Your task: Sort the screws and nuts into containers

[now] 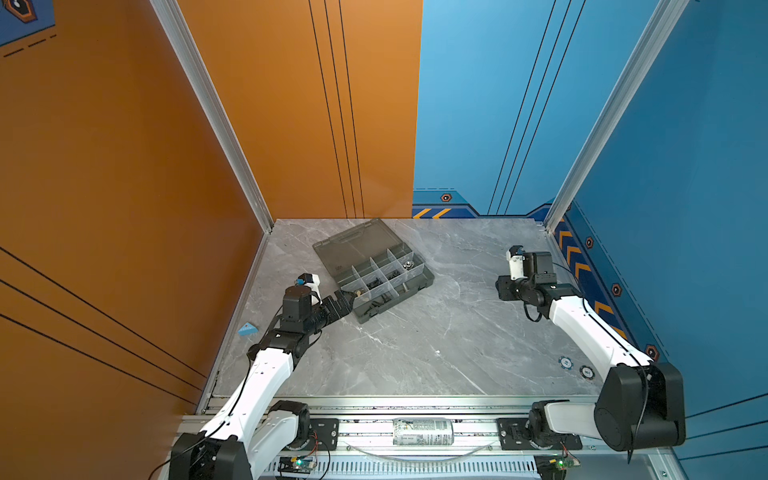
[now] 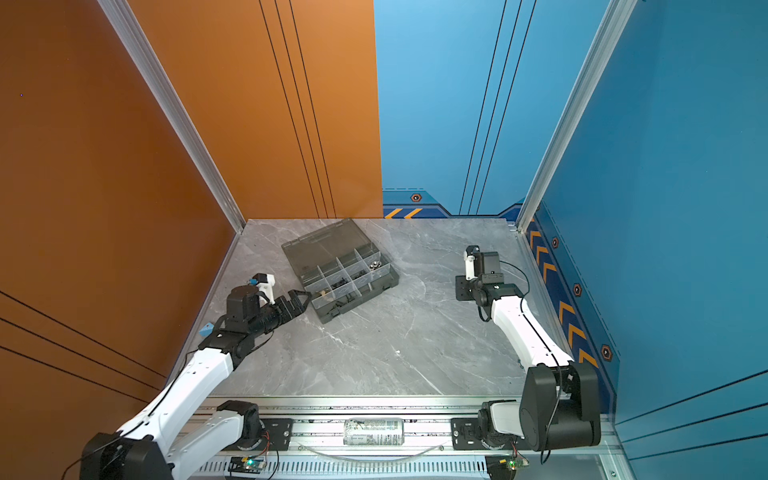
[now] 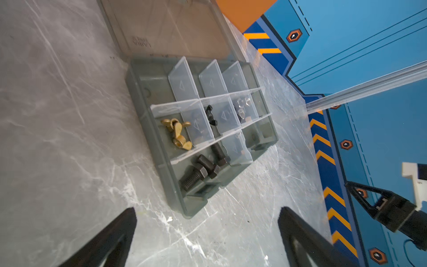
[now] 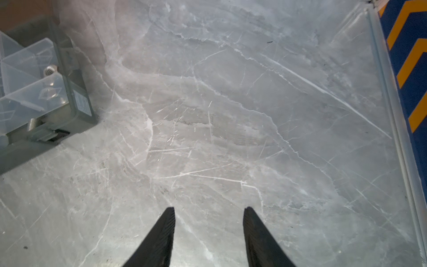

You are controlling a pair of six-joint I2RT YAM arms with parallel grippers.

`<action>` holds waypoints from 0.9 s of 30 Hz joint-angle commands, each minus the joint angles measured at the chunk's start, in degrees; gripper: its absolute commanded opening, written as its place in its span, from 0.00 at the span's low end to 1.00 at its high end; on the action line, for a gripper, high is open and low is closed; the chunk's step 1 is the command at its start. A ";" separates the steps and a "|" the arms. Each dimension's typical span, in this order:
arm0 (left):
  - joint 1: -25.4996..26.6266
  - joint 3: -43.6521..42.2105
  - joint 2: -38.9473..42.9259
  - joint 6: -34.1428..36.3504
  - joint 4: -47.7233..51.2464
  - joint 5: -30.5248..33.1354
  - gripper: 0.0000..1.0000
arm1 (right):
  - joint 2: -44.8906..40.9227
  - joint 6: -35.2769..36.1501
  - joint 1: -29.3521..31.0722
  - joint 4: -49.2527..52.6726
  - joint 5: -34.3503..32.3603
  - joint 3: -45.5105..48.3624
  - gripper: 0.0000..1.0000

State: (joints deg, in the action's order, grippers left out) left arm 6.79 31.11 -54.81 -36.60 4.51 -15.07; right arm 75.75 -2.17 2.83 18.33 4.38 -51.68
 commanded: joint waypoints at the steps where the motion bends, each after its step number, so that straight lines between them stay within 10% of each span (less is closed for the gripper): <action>1: -0.49 2.46 0.50 6.67 3.61 6.13 0.98 | -2.24 -1.82 -2.36 -7.96 1.38 3.50 0.51; 27: -3.88 -1.74 -3.52 20.67 -10.71 19.98 0.98 | 11.02 -6.84 -9.00 -49.26 -0.22 19.77 0.53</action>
State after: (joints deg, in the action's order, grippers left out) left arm 4.14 30.76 -57.34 -18.41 -2.70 1.21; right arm 85.45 -7.81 -6.70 -26.48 5.72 -31.51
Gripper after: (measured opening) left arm 0.976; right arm 0.529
